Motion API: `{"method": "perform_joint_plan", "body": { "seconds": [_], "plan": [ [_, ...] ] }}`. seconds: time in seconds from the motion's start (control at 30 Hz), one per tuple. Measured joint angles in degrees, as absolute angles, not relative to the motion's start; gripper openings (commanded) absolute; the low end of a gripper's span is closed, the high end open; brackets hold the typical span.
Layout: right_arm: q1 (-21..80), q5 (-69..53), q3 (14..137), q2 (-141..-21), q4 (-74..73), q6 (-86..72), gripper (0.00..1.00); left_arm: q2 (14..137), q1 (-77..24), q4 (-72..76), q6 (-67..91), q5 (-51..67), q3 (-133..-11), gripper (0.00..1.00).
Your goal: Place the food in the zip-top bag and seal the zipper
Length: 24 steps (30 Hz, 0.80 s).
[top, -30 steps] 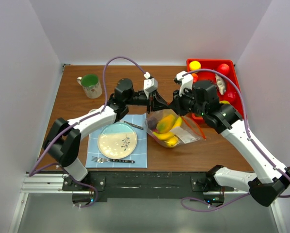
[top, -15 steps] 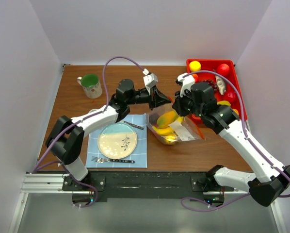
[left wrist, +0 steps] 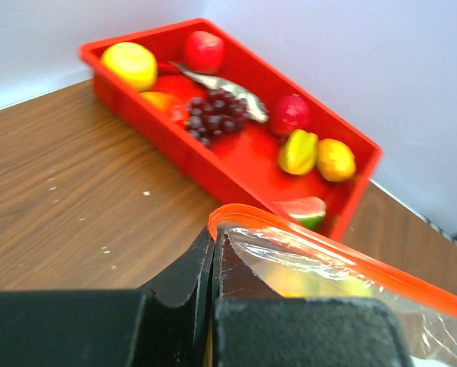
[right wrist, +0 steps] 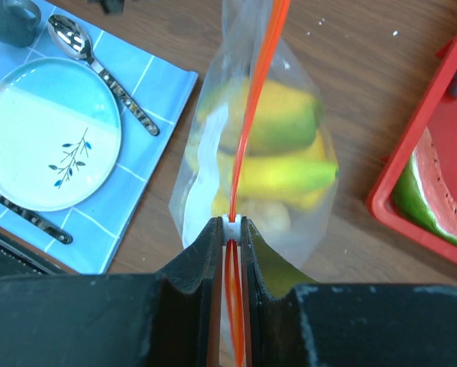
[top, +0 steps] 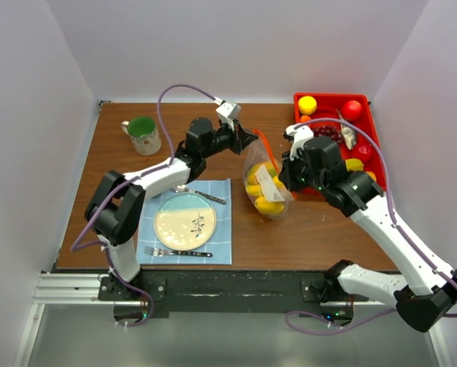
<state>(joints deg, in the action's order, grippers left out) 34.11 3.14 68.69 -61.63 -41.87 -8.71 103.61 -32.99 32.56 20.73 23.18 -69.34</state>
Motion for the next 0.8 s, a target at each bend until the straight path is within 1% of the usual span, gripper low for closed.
{"method": "perform_joint_plan", "body": {
  "seconds": [0.3, 0.63, 0.73, 0.77, 0.8],
  "plan": [
    [34.1, 3.6, 68.4, -58.7, -46.4, -11.2, 0.03, 105.6, -31.4, 31.3, 22.1, 15.6, -71.4, 0.0],
    [34.1, 5.4, 68.1, -57.6, -46.6, -12.9, 0.03, 108.4, -31.6, 30.5, 23.5, 17.0, -75.4, 0.0],
    [34.1, 6.5, 68.3, -58.2, -46.8, -13.5, 0.03, 108.7, -31.6, 29.5, 23.4, 17.3, -76.3, 0.24],
    [34.1, 6.8, 68.6, -58.8, -47.1, -14.0, 0.03, 108.7, -31.5, 28.6, 23.5, 17.2, -76.9, 0.39],
    [34.1, 7.0, 69.0, -59.5, -47.5, -14.3, 0.03, 108.8, -31.4, 28.1, 23.2, 17.1, -77.5, 0.44]
  ]
}}
